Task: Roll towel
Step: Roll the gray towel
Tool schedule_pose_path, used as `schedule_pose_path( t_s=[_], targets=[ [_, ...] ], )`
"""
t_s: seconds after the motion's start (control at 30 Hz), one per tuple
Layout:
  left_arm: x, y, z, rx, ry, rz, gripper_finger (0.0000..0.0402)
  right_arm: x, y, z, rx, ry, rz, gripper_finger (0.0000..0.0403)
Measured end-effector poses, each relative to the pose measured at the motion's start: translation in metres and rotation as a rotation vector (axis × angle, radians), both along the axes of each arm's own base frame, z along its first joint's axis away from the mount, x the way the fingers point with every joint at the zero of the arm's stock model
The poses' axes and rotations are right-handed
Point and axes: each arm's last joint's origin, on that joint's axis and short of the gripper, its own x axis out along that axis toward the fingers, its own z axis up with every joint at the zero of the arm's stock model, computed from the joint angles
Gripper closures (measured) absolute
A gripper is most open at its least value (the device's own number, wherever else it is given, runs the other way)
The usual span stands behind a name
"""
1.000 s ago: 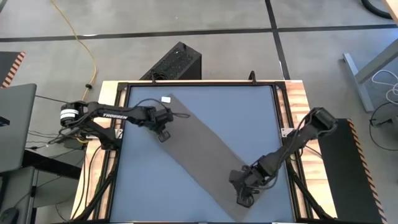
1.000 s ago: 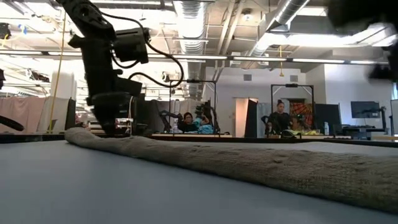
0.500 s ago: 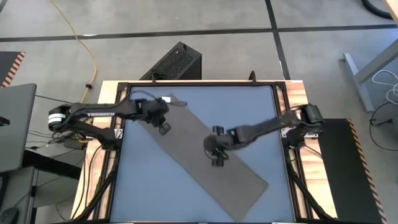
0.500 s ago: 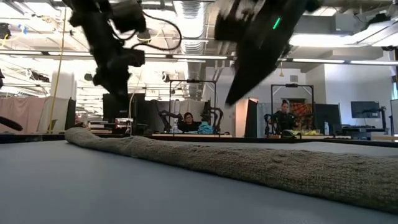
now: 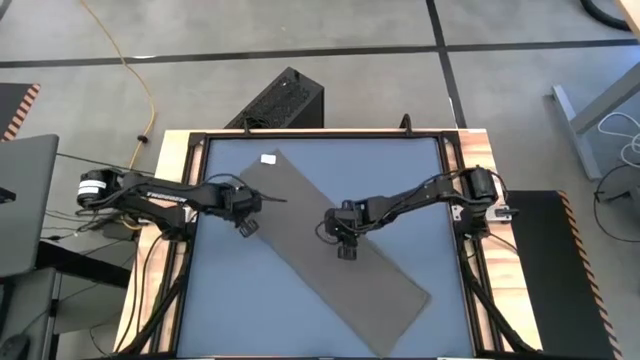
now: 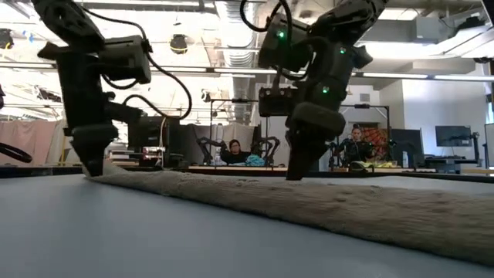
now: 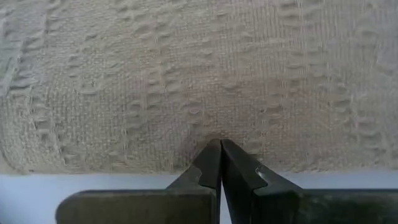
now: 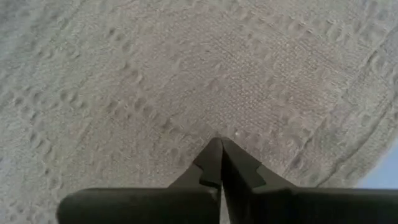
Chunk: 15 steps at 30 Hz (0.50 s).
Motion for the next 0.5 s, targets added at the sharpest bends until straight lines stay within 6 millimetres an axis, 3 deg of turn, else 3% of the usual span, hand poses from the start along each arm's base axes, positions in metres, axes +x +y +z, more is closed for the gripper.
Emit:
schedule_pose_path(
  t_s=[0.27,0.4,0.5],
  targets=[
    [0.008,0.05,0.009,0.141,-0.111,0.014,0.0402,0.014,0.058,0.005,0.14,-0.208,0.017,0.0377],
    [0.006,0.085,0.016,0.183,-0.157,0.118,0.0402,0.031,0.063,0.038,0.137,-0.321,0.057,0.0369],
    [0.006,0.105,0.034,0.181,-0.227,0.172,0.0402,0.032,0.052,0.06,0.077,-0.257,0.084,0.0372]
  ],
)
